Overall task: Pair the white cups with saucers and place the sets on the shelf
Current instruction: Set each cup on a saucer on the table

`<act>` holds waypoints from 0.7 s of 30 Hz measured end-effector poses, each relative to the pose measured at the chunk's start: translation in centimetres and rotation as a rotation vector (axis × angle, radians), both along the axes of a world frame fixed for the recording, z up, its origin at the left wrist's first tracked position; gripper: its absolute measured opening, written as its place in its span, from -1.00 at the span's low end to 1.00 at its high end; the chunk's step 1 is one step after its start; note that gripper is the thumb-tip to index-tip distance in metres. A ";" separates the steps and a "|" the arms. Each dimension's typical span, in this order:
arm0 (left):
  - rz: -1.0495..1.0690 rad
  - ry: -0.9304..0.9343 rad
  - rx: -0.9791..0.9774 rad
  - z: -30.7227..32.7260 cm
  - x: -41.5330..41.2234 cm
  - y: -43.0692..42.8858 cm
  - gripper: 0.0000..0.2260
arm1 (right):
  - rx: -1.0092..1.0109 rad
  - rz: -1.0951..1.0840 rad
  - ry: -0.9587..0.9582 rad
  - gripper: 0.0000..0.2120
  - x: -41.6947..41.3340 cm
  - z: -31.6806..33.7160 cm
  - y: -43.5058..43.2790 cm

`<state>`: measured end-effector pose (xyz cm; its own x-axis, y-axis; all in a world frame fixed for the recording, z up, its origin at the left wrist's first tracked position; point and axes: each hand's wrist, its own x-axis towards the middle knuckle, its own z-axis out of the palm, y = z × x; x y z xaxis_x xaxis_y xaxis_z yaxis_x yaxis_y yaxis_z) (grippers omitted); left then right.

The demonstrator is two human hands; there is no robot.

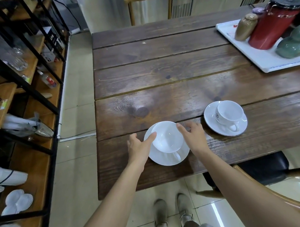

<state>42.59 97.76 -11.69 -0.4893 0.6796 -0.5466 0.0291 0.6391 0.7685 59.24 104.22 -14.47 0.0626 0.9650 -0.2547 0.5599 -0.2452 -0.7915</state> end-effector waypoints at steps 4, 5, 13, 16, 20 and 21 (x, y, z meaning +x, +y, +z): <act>-0.039 -0.216 -0.107 -0.4 1.2 -0.1 -0.25 | -0.162 0.051 0.028 -0.45 -0.3 -0.5 -0.2; -0.042 -0.199 -0.118 -0.6 1.4 -0.1 -0.29 | -0.190 0.059 0.024 -0.42 -0.4 -0.5 -0.1; 0.119 -0.203 -0.032 -0.9 1.2 -0.8 -0.61 | -0.337 0.165 0.235 -0.51 -1.3 0.7 0.0; 0.233 -0.264 0.037 0.2 0.6 -2.1 -0.53 | -0.393 0.260 0.362 -0.47 -2.6 2.2 0.2; 0.360 -0.298 0.112 2.0 -0.8 -4.7 -0.44 | -0.405 0.484 0.396 -0.52 -4.8 4.2 0.4; 0.403 -0.293 0.137 2.3 -1.1 -5.4 -0.44 | -0.402 0.521 0.410 -0.54 -5.4 4.6 0.2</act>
